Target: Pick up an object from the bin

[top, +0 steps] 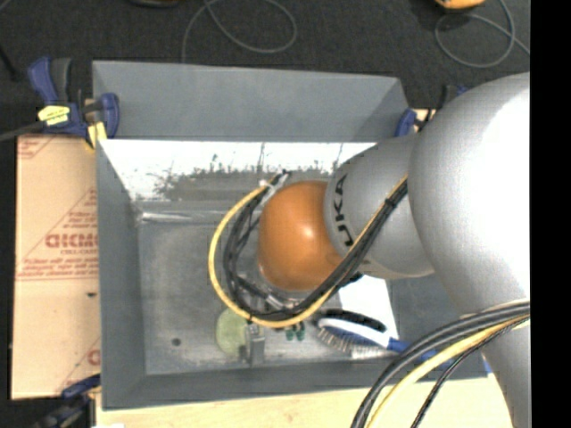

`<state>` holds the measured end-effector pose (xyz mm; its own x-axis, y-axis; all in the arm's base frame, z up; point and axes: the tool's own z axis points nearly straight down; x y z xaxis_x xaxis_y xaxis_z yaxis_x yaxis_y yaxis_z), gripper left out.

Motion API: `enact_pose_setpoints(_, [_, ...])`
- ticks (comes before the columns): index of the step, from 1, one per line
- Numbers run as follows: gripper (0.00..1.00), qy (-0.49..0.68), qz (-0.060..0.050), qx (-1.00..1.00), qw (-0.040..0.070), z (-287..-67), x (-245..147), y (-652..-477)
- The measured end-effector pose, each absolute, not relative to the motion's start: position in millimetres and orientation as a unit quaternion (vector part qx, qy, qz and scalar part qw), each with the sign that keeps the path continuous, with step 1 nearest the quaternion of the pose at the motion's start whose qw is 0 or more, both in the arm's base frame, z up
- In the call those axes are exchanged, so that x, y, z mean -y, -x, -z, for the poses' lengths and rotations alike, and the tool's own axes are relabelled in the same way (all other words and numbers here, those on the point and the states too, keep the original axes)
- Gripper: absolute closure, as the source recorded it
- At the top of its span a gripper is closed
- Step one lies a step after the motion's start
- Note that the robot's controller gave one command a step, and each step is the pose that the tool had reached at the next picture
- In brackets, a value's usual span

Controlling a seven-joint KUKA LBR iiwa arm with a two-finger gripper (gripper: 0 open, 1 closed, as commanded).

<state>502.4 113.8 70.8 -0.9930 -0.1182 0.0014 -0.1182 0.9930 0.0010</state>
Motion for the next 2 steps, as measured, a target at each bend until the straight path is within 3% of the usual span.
enact_pose_setpoints(1, [1.00,-0.081,0.001,0.997,-0.002,-72.4,-111.4,-508.0])
enact_pose_setpoints(2, [1.00,-0.081,0.001,0.997,-0.003,-72.4,-111.4,-508.0])
